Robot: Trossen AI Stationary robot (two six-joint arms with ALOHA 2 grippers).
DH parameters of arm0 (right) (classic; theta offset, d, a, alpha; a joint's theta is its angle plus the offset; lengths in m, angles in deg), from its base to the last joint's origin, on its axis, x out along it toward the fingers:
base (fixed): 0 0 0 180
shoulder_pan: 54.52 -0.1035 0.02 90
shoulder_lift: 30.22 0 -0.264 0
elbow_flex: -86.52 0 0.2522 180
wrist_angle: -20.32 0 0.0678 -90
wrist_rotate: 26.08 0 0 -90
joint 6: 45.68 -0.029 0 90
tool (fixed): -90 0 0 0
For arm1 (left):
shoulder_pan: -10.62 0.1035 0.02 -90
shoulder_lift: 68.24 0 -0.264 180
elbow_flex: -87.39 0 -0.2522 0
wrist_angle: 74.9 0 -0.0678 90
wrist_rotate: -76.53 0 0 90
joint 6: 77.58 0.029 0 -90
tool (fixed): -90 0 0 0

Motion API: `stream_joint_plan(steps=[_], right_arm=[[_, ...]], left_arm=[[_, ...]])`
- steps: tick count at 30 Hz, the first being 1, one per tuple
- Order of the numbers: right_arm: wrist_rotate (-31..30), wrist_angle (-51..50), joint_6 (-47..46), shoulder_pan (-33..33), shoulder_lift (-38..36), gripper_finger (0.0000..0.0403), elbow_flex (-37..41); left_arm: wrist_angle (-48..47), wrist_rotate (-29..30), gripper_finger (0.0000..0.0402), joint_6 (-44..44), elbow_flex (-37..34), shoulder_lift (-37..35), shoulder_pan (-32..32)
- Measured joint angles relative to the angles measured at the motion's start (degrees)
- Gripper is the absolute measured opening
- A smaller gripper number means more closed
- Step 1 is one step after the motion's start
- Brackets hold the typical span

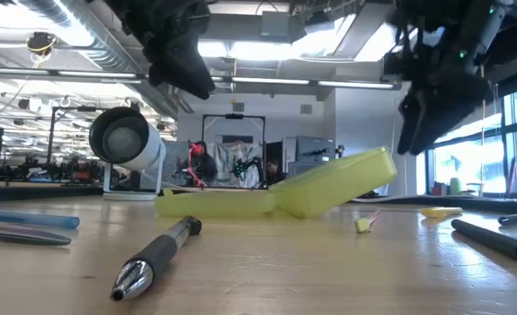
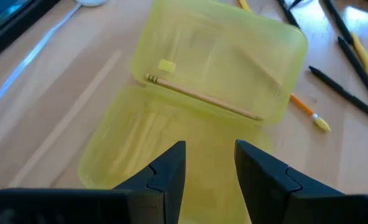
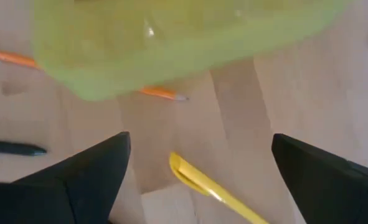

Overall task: Pick & place school supplies into a supply box
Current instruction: Put the yellow pen into the yellow supply box

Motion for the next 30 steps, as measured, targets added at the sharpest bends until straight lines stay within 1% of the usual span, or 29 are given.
stream_joint_plan(steps=[5,10,15,19,23,27,30], right_arm=[[2.98,-2.61,5.20,0.41,4.12,0.0393,0.02],[3.13,-2.92,13.72,0.42,8.01,0.0385,0.02],[3.61,-2.88,22.55,0.42,11.22,0.0355,0.02],[5.00,-2.80,27.13,1.35,13.32,0.0330,0.05],[5.13,-2.64,29.61,4.39,14.82,0.0309,0.11],[9.10,-0.85,32.06,8.31,15.50,0.0289,0.13],[9.86,-0.14,35.85,10.11,15.55,0.0273,0.32]], left_arm=[[-0.14,-0.76,0.0130,-0.01,-0.44,-0.07,0.00],[-0.12,-0.76,0.0130,-0.14,-0.48,-0.05,0.00],[-0.12,-0.98,0.0130,-0.26,-0.48,-0.07,-0.42],[-0.14,-0.98,0.0130,-1.44,-0.48,-0.05,-1.31],[-0.14,-0.94,0.0130,-1.69,-0.48,-0.04,-2.29],[-0.13,-0.62,0.0130,-2.22,-0.48,-0.04,-3.12],[-0.12,-0.50,0.0130,-2.87,-0.48,-0.04,-3.43]])
